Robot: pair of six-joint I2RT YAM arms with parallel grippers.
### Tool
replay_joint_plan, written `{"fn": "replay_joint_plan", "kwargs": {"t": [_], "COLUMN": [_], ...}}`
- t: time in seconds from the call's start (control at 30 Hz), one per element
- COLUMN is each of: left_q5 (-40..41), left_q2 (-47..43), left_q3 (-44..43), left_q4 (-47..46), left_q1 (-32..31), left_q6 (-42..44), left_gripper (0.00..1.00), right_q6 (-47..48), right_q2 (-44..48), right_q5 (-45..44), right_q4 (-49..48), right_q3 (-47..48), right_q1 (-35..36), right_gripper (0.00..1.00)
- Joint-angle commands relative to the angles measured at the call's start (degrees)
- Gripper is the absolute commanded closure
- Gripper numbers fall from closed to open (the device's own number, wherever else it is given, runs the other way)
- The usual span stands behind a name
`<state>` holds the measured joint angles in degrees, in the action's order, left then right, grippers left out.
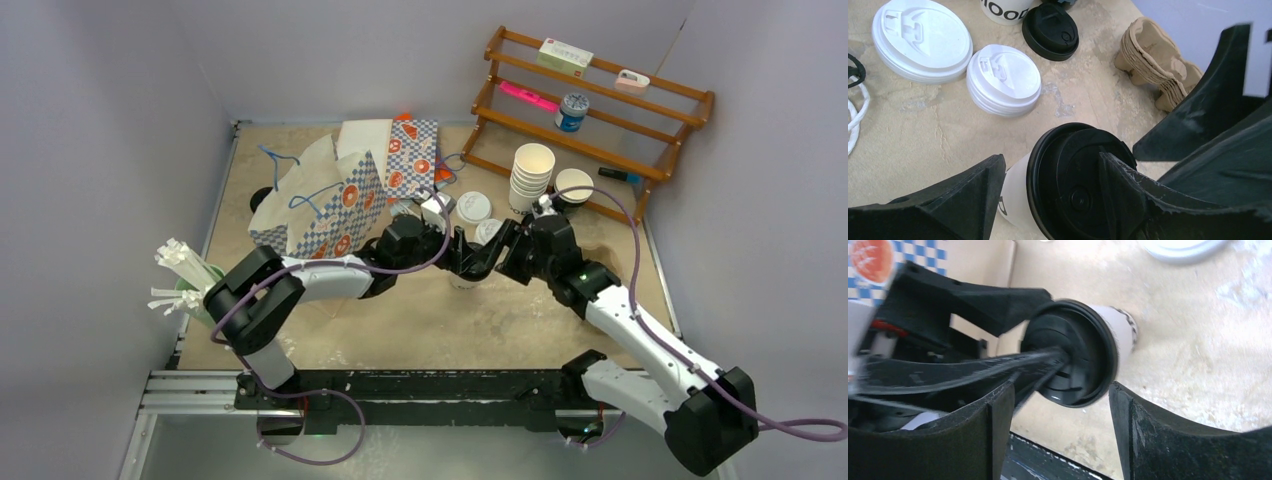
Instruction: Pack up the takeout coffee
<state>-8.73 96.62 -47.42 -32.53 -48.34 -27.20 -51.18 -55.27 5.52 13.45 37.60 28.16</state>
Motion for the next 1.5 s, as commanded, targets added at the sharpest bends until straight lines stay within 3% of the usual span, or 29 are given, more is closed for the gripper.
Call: {"fn": "replay_joint_plan", "kwargs": {"t": [0.0, 0.53, 0.9, 1.0, 1.17, 1.47], "left_q5": [-2.58, -3.74, -6.16, -6.78, -7.15, -6.83], "left_q2": [-0.73, -6.95, -12.48, -13.45, -12.27, -9.59], "left_q3": [-0.74, -6.82, -4.44, -3.74, -3.65, -3.54], "left_q4": [11.11, 18.46, 18.64, 18.43, 19.27, 19.50], "left_q1": [0.67, 4.56, 4.57, 4.57, 4.57, 4.57], "left_q6": [3.45, 7.06, 4.81, 4.08, 2.38, 1.10], "left_gripper": [0.29, 0.24, 0.26, 0.31, 0.49, 0.54], "right_q6": [6.17, 14.96, 17.56, 18.05, 19.17, 19.45], "right_q2": [-0.96, -4.29, -5.91, -6.70, -8.46, -12.28], "right_q5": [0.30, -3.06, -5.42, -5.43, -5.39, -2.07], "right_q4": [0.00, 6.44, 6.75, 6.52, 6.36, 5.35], "right_q3": [6.60, 12.47, 12.51, 12.64, 14.17, 16.11], "right_q1": [-0.17, -0.21, -0.21, -0.21, -0.21, -0.21], "right_gripper": [0.28, 0.37, 0.47, 0.50, 0.52, 0.52]}}
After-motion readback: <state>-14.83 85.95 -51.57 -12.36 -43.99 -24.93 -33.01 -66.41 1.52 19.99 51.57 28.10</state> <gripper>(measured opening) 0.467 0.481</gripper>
